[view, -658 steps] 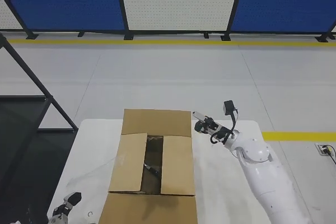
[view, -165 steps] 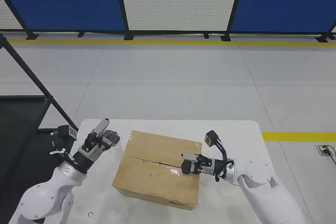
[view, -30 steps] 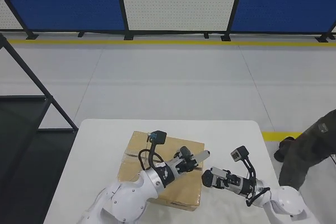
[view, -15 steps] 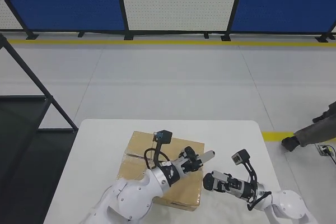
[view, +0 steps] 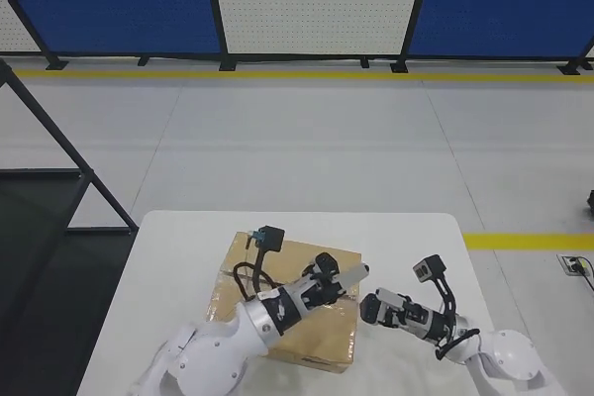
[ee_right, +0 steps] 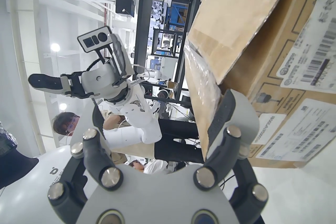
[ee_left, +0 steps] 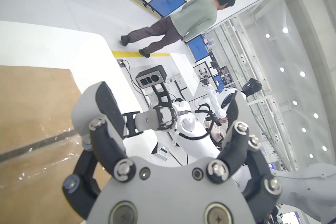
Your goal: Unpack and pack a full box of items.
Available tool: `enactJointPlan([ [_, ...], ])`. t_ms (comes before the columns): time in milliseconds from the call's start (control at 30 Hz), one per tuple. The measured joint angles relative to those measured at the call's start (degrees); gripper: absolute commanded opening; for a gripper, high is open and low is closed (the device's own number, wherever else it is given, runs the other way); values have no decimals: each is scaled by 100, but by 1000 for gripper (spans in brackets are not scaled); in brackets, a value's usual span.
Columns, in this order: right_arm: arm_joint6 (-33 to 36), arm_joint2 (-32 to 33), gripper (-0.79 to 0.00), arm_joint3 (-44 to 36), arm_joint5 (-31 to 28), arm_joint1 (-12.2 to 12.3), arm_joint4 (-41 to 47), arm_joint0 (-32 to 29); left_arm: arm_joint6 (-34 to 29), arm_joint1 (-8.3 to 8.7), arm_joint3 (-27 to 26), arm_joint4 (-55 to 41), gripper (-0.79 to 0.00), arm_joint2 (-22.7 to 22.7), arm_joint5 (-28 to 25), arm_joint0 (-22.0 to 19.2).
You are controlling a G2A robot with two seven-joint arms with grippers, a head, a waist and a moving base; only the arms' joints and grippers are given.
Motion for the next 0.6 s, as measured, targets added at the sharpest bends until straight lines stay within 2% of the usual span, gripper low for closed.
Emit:
enactJointPlan([
  [167,-162,223,0,-259,19,44,-83,-159,-430,145,-381,-187,0,-926,-243,439],
  [333,-193,388,0,-526,-51,76,-32,-292,-974,290,-621,-611,0,-2091,-566,968],
  [467,-39,327,0,-594,-146,72,116,-180,-1580,398,-582,-901,0,-2962,-900,1355],
  [600,119,48,0,-412,-55,29,332,216,-2216,501,-291,-1114,0,-3804,-1502,1840],
])
